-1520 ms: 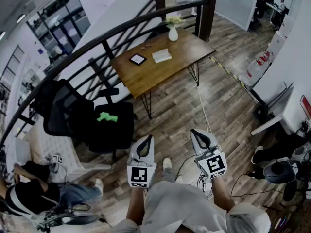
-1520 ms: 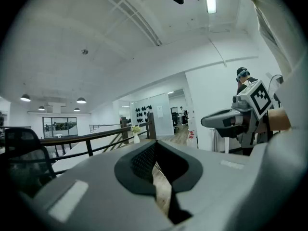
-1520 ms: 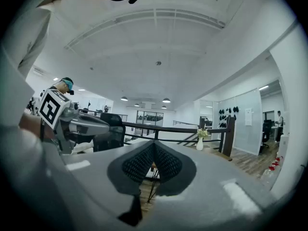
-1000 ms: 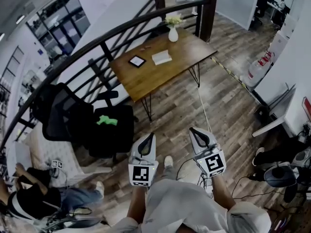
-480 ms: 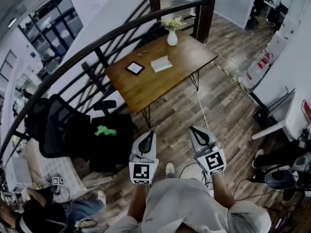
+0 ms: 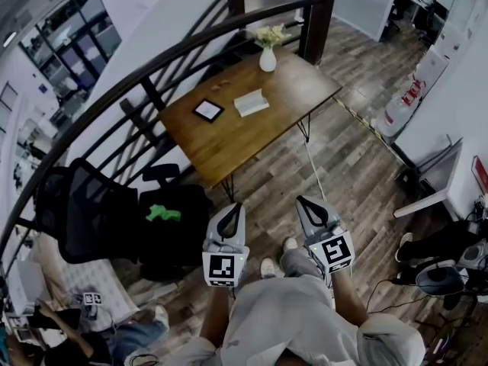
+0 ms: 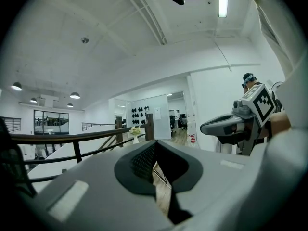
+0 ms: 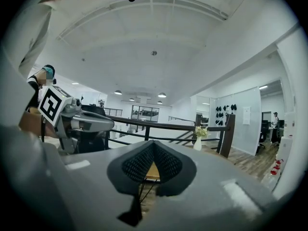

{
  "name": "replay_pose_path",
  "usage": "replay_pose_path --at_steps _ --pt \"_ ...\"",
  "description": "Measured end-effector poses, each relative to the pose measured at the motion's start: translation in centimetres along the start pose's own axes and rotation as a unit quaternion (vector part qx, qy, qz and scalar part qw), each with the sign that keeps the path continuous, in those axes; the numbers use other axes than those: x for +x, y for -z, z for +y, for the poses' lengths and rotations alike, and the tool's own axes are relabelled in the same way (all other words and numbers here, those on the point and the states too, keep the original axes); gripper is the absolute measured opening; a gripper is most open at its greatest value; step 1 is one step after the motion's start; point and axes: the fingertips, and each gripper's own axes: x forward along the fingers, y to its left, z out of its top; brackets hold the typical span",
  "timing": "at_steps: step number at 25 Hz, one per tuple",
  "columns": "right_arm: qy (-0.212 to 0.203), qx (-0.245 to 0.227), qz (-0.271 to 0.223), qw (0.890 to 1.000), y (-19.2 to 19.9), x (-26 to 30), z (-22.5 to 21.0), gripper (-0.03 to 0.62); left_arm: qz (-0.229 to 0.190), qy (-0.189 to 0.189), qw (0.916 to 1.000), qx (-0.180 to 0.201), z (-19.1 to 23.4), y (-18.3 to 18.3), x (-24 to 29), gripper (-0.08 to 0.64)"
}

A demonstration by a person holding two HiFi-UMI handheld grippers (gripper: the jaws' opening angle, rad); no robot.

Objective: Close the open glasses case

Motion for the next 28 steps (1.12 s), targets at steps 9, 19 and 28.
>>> replay_pose_path --at_steps 9,19,28 --pt "0.001 0.006 0.004 1.0 0.3 3.7 -3.0 0.003 0.002 -0.004 1.0 0.001 1.9 0.4 4.0 0.02" --pt "-0.012 0.011 -0.007 1.0 -0.5 9.3 -9.2 0.003 0.007 -0.018 0.9998 0.002 4.2 -0.8 11.7 0.02" --pt "-0.031 0.016 -0.007 0.999 -0.7 14.3 -14.9 0.003 0.02 -0.039 0.999 0.002 5.9 -1.0 18.1 0.02"
